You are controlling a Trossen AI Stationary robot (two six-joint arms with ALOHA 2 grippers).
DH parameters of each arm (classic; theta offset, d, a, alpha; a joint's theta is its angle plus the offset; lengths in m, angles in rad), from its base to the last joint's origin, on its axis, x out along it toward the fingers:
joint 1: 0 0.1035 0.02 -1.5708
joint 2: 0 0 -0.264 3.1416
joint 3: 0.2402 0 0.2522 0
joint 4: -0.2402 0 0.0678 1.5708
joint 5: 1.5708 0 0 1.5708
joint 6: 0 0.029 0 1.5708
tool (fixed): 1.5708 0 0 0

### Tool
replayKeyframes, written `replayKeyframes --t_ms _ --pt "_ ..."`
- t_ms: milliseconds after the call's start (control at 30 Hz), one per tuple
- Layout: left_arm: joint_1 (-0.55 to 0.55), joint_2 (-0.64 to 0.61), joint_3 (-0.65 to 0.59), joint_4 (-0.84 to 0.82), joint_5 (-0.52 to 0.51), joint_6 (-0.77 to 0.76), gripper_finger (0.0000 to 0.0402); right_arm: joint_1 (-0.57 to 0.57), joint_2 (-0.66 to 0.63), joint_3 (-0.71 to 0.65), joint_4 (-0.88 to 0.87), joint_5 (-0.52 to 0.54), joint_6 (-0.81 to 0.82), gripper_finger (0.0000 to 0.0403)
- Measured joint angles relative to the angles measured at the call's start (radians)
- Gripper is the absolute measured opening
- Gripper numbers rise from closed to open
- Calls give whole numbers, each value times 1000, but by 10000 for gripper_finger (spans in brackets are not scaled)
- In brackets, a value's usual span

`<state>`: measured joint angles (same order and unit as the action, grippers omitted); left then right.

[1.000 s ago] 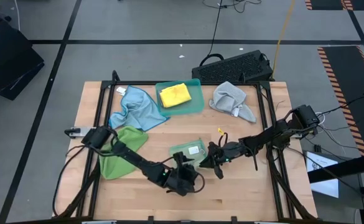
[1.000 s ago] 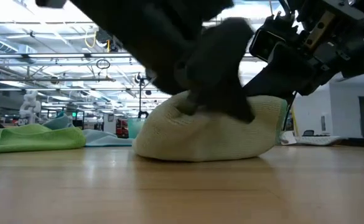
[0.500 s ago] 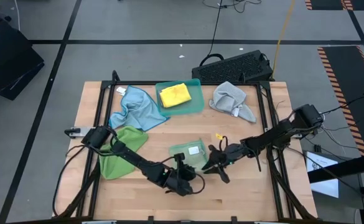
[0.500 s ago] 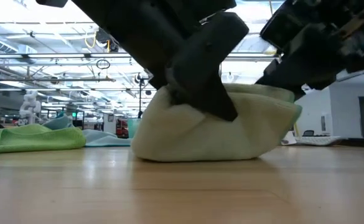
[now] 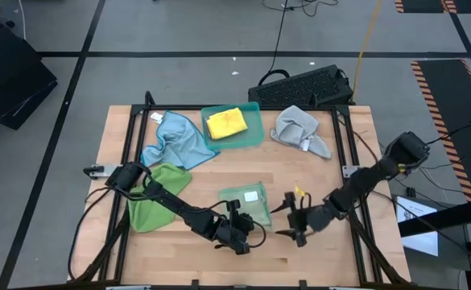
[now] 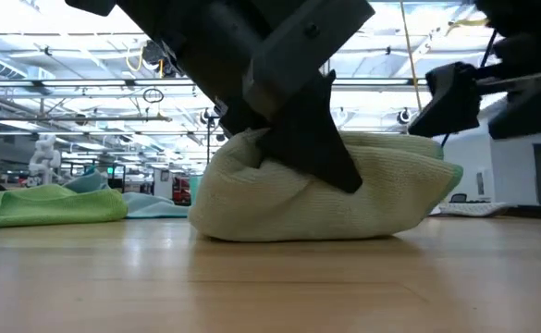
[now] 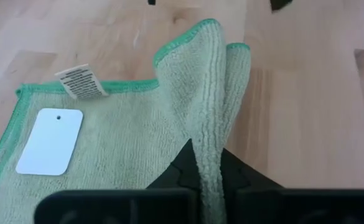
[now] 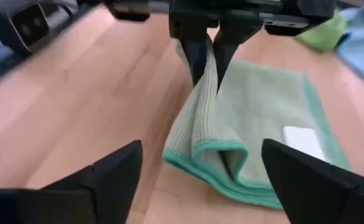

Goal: Fold microfiber towels
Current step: Fold the light green microfiber cloth

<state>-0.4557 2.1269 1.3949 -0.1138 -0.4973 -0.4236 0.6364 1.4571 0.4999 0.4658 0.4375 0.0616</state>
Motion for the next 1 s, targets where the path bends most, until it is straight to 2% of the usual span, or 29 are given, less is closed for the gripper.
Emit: replayKeyframes --t_ms 200,333,433,633,767,900,1000 --pt "0 0 0 5 3 -5 14 68 119 -1 143 166 -109 347" --pt "2 0 0 5 28 -2 8 79 209 0 256 164 -168 341" --pt "2 0 0 5 44 -4 19 79 276 -1 327 170 -208 340" --pt "2 0 0 6 56 -1 9 78 376 0 477 248 -206 335" --pt "2 0 0 6 56 -2 13 79 395 0 494 278 -204 298" --pt "4 0 0 7 58 -2 21 79 395 0 494 295 -201 233" --pt "8 0 0 7 73 -2 13 79 395 0 495 293 -201 182"
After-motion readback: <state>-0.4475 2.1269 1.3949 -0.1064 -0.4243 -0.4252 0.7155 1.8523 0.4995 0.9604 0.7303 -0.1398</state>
